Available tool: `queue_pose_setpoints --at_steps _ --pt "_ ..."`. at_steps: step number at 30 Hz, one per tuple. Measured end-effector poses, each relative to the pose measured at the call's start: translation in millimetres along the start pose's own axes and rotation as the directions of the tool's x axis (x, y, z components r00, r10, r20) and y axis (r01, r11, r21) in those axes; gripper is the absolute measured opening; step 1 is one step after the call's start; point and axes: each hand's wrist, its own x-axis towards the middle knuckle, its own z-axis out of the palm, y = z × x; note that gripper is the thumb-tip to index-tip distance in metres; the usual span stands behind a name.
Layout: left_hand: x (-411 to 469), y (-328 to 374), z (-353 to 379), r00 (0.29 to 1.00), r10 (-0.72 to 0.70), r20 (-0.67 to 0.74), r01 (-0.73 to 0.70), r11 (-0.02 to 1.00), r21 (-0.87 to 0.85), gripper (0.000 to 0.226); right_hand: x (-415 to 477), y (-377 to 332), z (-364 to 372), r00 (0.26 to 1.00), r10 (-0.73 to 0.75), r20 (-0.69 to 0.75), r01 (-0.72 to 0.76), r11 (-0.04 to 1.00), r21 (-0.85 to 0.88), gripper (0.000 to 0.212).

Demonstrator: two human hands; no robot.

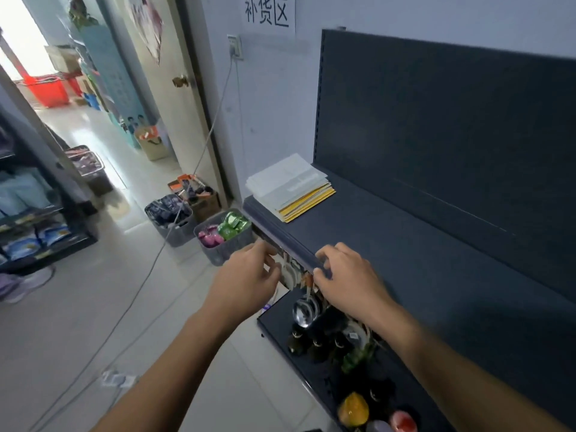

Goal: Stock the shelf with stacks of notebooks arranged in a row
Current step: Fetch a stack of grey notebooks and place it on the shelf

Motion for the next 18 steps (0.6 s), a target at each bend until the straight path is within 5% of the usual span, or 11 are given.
queue_pose_setpoints --at_steps 18 --pt "245 -73 3 0.981 0.168 0.097 -0.174 0.983 0.054 0.026 221 -3 22 0.988 0.144 -0.056 -0.139 0.986 0.090 0.031"
